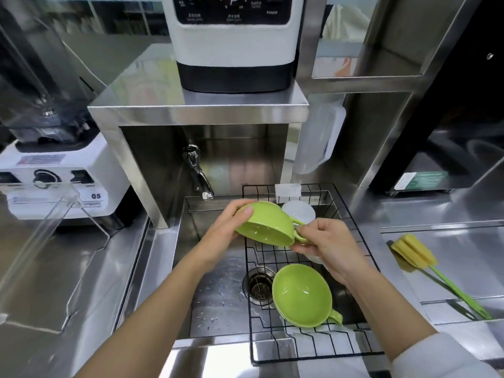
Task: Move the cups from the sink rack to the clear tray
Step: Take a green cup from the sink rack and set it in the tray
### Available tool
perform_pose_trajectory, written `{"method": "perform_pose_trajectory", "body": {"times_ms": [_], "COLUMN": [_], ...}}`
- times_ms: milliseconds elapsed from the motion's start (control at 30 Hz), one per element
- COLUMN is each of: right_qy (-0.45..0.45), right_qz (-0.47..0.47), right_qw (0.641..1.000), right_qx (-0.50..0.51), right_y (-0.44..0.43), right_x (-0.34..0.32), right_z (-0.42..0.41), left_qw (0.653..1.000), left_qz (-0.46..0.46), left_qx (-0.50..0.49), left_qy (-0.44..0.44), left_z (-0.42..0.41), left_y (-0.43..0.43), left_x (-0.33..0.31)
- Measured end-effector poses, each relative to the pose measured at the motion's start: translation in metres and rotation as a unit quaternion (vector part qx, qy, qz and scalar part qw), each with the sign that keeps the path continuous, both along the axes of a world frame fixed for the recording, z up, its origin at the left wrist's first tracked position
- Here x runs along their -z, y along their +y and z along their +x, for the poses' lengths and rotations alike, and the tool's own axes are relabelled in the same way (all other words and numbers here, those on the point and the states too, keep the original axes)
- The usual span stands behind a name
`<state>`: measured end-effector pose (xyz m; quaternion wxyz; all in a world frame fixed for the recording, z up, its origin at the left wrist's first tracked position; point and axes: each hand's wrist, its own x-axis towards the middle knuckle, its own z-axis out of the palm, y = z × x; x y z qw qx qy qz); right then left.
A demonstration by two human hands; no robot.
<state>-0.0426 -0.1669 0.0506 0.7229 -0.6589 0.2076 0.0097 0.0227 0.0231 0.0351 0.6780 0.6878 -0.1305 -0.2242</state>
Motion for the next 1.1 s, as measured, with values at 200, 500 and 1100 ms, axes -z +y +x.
{"method": "perform_pose_trajectory", "body": {"times_ms": [200, 500, 1100], "right_qy": [-0.042, -0.152, -0.26], "right_qz": [-0.011, -0.098, -0.2], "right_qw": [0.998, 0.978, 0.919], "right_qx": [-0.049, -0.103, -0.217], "right_y": [0.058, 0.181, 0.415], "right_x": [-0.011, -0.05, -0.074], "right_z": [0.014, 0.026, 0.073], "left_qw": [0.994, 0.985, 0.932], "left_qz": [-0.04, 0.021, 0.159], "left_qx": [-0.099, -0.159, -0.297], "left_qy": [-0.002, -0.059, -0.136], "left_z": [-0.011, -0.03, -0.021], "left_y": [0.058, 0.202, 0.416], "left_x": [-0.011, -0.068, -0.088]}}
